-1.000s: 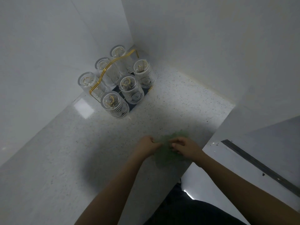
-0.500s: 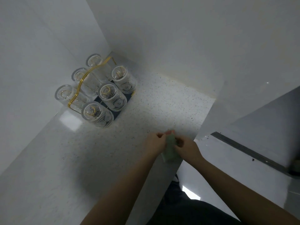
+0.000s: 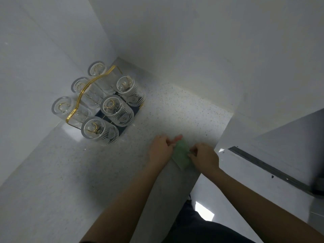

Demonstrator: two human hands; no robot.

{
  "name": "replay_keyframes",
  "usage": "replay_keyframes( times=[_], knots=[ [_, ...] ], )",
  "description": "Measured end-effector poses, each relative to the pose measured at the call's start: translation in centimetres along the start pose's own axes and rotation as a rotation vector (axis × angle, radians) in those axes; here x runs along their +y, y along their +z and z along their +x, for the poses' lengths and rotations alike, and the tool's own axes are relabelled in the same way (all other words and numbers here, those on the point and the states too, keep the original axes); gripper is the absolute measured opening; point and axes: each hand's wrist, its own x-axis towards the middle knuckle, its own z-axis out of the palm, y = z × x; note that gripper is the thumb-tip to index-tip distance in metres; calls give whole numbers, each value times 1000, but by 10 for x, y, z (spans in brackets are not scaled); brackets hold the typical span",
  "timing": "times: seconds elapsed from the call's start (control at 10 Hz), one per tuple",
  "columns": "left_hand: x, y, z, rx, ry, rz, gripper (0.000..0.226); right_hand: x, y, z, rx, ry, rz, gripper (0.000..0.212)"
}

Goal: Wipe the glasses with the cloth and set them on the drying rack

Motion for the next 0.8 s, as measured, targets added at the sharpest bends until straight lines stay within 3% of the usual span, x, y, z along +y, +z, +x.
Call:
replay_keyframes(
  times=[0.2,0.5,0.7,0.8],
  knots=[
    [25,-18,58,133,-12,-156,20,-20,-26,82,100,-77,24,13],
    [51,-36,132,268,49,-271,15,-47,-55,174,222,-187,-215,20],
    [54,-39,141,272,35,-271,12,-45,-50,184,224,-214,-243,28],
    [56,-38,129,248,9,-234,23,-49,-53,172,227,-215,-197,35]
  ],
)
